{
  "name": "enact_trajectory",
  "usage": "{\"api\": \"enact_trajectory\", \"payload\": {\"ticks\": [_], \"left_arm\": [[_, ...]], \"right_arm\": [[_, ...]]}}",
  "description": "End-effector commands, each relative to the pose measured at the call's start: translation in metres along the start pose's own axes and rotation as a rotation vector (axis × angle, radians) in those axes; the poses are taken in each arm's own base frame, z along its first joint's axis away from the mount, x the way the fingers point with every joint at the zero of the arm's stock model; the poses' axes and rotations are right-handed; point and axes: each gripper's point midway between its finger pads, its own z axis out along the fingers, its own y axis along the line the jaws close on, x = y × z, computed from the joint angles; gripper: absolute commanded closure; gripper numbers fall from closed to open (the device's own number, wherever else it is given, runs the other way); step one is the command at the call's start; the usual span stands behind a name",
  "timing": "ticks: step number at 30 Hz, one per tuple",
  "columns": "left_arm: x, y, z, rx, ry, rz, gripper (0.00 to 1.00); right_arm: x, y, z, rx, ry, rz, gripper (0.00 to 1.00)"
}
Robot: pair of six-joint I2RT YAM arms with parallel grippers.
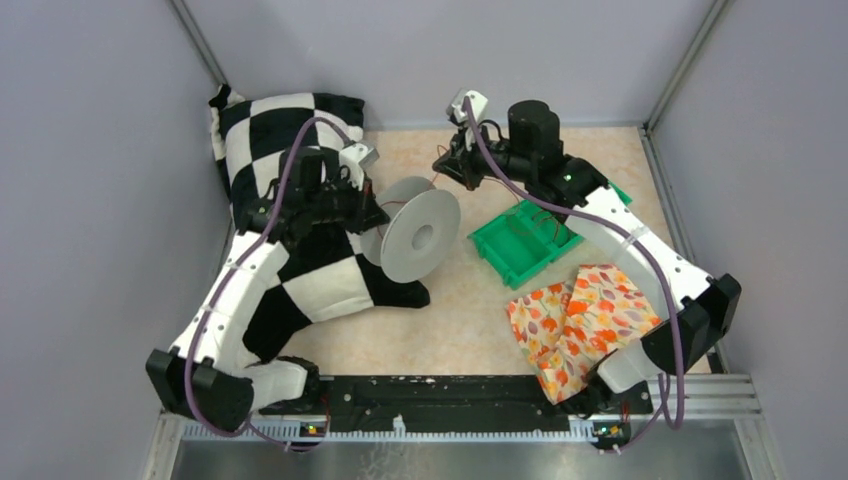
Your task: Wrap the cables
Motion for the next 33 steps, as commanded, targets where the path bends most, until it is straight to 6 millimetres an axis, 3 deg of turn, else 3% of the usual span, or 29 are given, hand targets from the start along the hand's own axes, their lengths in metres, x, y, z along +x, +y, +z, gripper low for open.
{"api": "enact_trajectory", "payload": {"ticks": [1,7,17,20,26,30,33], "left_arm": [[-0.021,-0.03,-0.03,0.085,-0.094,0.151,1.0],[-0.027,-0.05,-0.03,0.209,-0.113,0.182,1.0],[-0.069,-0.074,-0.041,0.322,-0.217,0.199,1.0],[-0.081,-0.082,-0.046,0.368,-0.249,0.2,1.0],[-0.099,-0.083,-0.052,0.416,-0.296,0.145,1.0],[-0.112,-0.079,-0.059,0.394,-0.338,0.117,1.0],[-0.124,-0.072,-0.066,0.352,-0.373,0.087,1.0]], "right_arm": [[-0.001,-0.019,-0.025,0.039,-0.047,0.032,1.0],[0.043,-0.031,-0.037,0.077,0.018,0.111,1.0],[0.083,-0.005,-0.052,0.053,0.0,0.185,1.0],[0.088,0.006,-0.054,0.02,-0.018,0.218,0.82],[0.105,0.02,-0.052,-0.022,-0.026,0.299,0.69],[0.114,0.014,-0.055,0.036,-0.049,0.298,0.51],[0.121,0.01,-0.058,0.082,-0.052,0.294,0.43]]}}
